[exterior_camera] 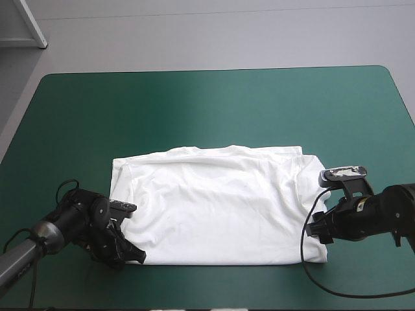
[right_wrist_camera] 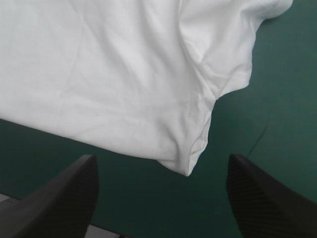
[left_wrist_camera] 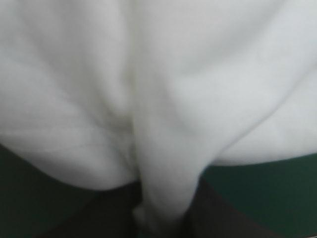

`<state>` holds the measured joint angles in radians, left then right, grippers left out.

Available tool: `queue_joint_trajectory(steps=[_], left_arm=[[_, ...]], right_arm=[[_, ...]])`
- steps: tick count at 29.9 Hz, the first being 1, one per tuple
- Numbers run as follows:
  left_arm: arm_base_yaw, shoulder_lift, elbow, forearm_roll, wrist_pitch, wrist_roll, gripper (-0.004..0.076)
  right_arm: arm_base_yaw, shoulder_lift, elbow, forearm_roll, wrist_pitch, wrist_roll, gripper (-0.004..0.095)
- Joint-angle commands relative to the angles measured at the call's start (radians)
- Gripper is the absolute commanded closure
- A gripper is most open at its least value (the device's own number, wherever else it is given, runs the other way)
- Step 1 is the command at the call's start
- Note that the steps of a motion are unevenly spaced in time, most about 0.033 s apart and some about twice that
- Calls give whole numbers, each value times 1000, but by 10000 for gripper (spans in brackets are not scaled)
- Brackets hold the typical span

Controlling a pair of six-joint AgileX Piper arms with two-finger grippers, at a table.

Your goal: Fold the cloth

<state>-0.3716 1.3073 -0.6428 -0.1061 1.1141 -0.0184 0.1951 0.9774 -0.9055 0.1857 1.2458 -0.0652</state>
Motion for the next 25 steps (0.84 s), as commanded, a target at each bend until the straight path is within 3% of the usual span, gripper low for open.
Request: queue_joint_trajectory(steps=[1,10,19,25], left_arm=[[-28,53,52,-80,-191,-9,730],[-28,53,52,-80,-215,-12,732],[-28,53,52,-81,-229,-16,732],[-28,53,52,-82,-238,-16,732]], right_arm=[[4,48,18,14,2,1,221],[23,164,163,10,-28,9,264],[23,173,300,40,-188,-9,267],[23,204,300,75,-261,-28,344]])
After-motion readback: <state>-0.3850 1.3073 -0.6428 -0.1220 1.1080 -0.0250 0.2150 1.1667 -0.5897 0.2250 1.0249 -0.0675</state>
